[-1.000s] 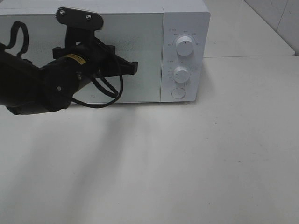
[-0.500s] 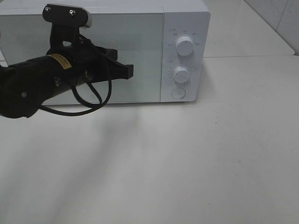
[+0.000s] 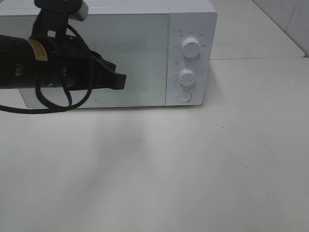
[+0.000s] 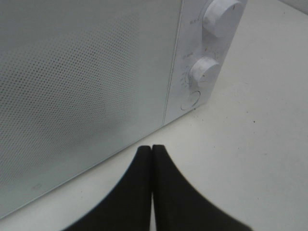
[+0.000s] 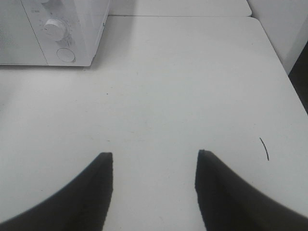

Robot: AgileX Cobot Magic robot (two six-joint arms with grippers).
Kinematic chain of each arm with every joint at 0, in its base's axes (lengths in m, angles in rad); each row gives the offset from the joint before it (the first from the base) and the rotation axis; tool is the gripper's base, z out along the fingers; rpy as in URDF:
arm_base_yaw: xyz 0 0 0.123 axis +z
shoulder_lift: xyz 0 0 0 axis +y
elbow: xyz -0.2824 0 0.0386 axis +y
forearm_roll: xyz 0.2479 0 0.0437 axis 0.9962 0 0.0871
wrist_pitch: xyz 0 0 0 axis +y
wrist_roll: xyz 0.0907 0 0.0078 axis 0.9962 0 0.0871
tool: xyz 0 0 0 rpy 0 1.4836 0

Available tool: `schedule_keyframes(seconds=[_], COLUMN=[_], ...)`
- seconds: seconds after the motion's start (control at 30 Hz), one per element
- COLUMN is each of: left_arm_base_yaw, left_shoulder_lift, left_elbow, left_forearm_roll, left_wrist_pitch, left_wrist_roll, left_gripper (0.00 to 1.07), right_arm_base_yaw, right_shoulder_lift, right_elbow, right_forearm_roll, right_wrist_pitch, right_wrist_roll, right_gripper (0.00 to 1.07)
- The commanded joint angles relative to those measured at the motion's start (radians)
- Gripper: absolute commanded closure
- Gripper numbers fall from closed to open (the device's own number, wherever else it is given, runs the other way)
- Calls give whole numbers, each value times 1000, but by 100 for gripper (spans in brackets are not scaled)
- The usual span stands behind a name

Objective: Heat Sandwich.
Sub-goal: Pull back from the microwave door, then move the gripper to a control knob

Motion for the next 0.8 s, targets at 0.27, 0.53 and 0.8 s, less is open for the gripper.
schedule_keyframes(seconds=[0.27, 0.53, 0.8], left_arm_base_yaw=[1, 80, 264], left_shoulder_lift=[-212, -359, -494], left_elbow=[3, 3, 3], left_forearm_roll=[2, -18, -39], left_wrist_pitch=[352, 597, 877], left_wrist_roll=[-8, -42, -38], left_gripper=[103, 62, 38], right_arm_base_yaw=[-5, -5, -5], right_shoulder_lift=[-24, -24, -24], right_elbow=[-1, -1, -1], right_forearm_roll=[0, 0, 0], right_wrist_pitch=[-12, -12, -12], right_wrist_roll=[-11, -11, -11], right_gripper=[55, 55, 55])
